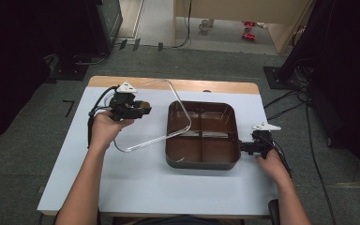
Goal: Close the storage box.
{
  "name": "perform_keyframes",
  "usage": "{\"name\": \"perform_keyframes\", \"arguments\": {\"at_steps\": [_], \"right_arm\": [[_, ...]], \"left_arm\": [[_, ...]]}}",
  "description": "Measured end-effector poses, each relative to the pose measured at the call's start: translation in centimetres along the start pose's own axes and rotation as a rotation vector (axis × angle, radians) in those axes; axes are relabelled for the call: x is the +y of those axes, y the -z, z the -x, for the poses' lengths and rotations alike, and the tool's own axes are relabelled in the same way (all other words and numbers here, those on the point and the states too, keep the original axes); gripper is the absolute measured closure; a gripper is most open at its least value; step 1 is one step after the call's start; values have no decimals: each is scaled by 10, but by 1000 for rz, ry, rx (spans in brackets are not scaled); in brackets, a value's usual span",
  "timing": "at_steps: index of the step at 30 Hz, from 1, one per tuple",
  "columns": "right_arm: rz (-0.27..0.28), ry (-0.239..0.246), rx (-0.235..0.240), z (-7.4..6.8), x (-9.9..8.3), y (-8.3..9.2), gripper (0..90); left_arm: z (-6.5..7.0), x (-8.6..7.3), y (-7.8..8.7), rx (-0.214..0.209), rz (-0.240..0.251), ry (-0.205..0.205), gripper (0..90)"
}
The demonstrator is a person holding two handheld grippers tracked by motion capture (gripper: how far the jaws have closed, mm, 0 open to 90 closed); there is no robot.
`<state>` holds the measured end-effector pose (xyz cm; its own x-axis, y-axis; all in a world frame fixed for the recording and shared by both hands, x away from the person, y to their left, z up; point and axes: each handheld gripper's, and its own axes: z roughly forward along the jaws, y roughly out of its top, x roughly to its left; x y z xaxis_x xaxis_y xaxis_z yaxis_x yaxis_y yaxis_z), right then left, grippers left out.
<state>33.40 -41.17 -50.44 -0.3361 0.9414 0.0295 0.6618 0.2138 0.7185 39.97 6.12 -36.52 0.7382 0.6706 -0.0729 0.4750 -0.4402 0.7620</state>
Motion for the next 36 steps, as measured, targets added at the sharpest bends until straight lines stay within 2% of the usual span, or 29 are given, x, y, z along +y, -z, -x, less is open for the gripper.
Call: {"name": "perform_keyframes", "arguments": {"at_steps": [2, 5, 15, 19, 24, 34, 36], "right_arm": [[0, 0, 0, 0, 0, 0, 87], [0, 0, 0, 0, 0, 0, 88], [0, 1, -1, 0, 0, 0, 87], [-2, -2, 0, 0, 0, 0, 87], [-2, -2, 0, 0, 0, 0, 87], [-1, -2, 0, 0, 0, 0, 87], [-1, -3, -1, 0, 0, 0, 87]], "left_arm": [[8, 3, -10, -32, -10, -12, 594], [12, 4, -17, -41, -22, -23, 594], [38, 12, -49, -80, -46, -96, 594], [48, 16, -60, -114, -45, -105, 594], [65, 22, -78, -151, -59, -165, 594], [87, 30, -102, -223, -78, -213, 594], [95, 33, -108, -247, -79, -236, 594]]}}
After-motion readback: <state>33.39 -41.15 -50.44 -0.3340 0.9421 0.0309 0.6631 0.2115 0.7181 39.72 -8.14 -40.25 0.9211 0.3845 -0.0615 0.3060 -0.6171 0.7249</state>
